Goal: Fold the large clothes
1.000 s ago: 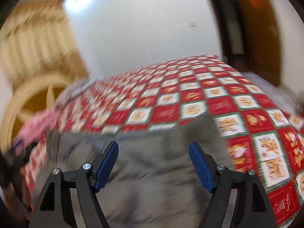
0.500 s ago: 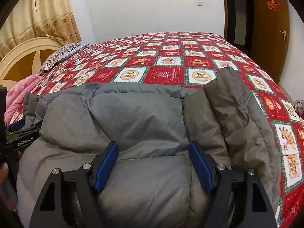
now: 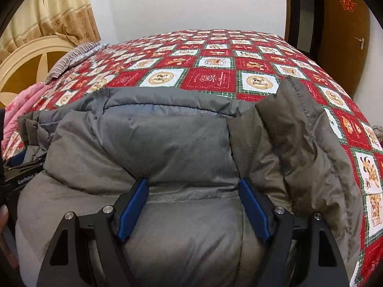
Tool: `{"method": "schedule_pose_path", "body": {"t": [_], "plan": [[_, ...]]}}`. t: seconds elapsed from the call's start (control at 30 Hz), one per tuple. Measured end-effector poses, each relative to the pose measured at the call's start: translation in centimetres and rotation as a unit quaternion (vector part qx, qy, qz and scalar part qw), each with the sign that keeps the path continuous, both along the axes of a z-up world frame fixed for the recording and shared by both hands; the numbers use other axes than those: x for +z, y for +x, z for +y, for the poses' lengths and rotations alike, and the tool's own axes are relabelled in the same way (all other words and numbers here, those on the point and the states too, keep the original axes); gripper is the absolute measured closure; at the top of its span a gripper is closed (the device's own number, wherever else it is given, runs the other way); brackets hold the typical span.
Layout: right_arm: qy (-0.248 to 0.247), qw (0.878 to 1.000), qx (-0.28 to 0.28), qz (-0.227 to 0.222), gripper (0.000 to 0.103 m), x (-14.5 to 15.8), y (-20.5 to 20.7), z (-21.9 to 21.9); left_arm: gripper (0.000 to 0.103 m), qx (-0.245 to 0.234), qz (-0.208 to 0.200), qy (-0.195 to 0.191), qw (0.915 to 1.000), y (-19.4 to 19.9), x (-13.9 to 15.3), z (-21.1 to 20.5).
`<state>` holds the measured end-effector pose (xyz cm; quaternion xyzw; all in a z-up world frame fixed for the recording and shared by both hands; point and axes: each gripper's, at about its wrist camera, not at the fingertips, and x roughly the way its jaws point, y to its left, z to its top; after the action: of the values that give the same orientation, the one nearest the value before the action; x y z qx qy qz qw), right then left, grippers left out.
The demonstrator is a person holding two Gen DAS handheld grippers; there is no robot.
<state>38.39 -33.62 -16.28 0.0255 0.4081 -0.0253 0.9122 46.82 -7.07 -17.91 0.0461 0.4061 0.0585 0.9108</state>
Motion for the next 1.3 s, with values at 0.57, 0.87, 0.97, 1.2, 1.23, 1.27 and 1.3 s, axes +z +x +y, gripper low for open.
{"method": "schedule_pose_path", "body": {"t": [0.57, 0.87, 0.97, 1.2, 1.23, 1.27, 1.3], "plan": [[-0.031, 0.999, -0.002, 0.015, 0.023, -0.8, 0.7, 0.6, 0.000, 0.002, 0.003, 0.002, 1.0000, 0.1, -0.2, -0.1], [-0.032, 0.999, -0.016, -0.001, 0.023, 2.5, -0.6, 1.5, 0.000, 0.006, 0.013, -0.055, 0.9984, -0.9, 1.9, 1.8], [-0.031, 0.999, -0.003, -0.042, 0.023, 5.2, -2.0, 3.9, 0.000, 0.017, -0.014, -0.091, 0.9956, -2.7, 3.8, 2.5], [-0.067, 0.997, 0.033, -0.012, 0.023, 2.9, -1.6, 8.9, 0.000, 0.011, -0.001, 0.002, 0.9999, -2.6, 1.1, 0.3], [-0.056, 0.998, 0.028, -0.001, 0.023, 1.7, -1.5, 8.7, 0.000, 0.009, -0.010, -0.009, 0.9999, -2.5, 0.6, 0.5], [-0.040, 0.999, 0.022, 0.000, 0.023, 1.3, -1.5, 8.3, 0.000, 0.011, -0.015, -0.014, 0.9997, -2.5, 0.6, 0.8], [-0.033, 0.999, 0.021, -0.001, 0.023, 1.1, -1.4, 8.0, 0.000, 0.013, -0.016, -0.016, 0.9997, -2.5, 0.6, 0.9]]}}
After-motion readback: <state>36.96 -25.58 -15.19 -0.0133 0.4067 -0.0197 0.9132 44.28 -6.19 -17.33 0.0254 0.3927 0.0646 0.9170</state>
